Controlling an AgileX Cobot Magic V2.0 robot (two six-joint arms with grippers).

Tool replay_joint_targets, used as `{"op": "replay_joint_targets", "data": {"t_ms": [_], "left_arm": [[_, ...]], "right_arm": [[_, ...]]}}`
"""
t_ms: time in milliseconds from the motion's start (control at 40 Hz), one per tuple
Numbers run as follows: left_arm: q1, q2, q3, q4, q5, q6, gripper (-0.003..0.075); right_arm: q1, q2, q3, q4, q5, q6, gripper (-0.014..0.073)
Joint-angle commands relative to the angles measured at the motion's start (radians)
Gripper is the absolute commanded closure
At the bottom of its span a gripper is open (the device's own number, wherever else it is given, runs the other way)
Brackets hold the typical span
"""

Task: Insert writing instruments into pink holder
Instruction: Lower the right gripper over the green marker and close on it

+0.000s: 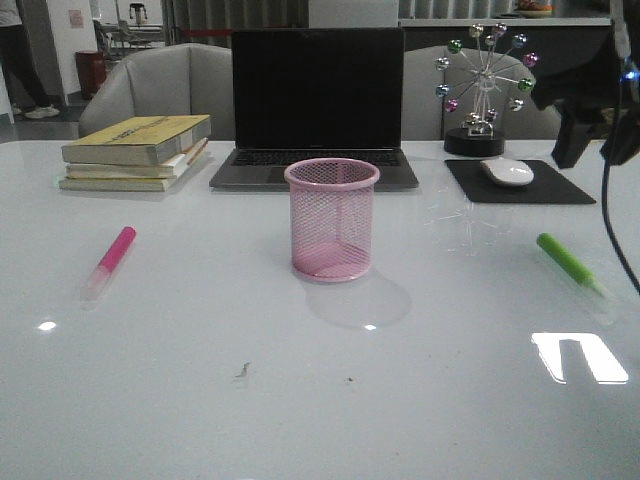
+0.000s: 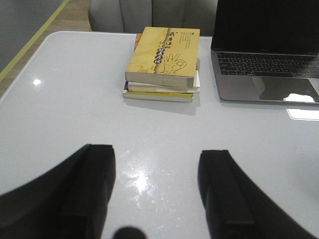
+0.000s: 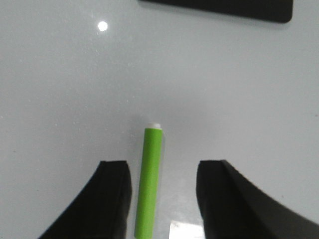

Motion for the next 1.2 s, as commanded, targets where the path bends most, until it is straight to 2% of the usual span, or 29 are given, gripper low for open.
{"op": "replay_joint_targets", "data": {"t_ms": [0, 200, 724, 924, 1174], "left_arm": [[-0.006, -0.014, -0.038, -0.005, -0.082, -0.005, 0.0273], [-0.006, -0.014, -0.038, -0.005, -0.082, -0.005, 0.0273], [-0.006, -0.014, -0.038, -0.005, -0.082, -0.005, 0.0273], [-0.006, -0.014, -0.038, -0.005, -0.082, -0.005, 0.0273], [-0.006, -0.014, -0.038, -0.005, -0.082, -0.005, 0.0274]], "right_arm": [[-0.004, 0.021, -0.086, 0.001, 0.027, -0.007, 0.0169], [-0.004, 0.109, -0.167, 0.001, 0.103, -0.006, 0.0169], [-0.004, 0.165, -0.177, 0.003, 0.147, -0.006, 0.0169], [-0.004, 0.172, -0.177, 0.003, 0.141, -0.006, 0.0246], [-0.004, 0.191, -0.177, 0.021, 0.151, -0.006, 0.0251]]}}
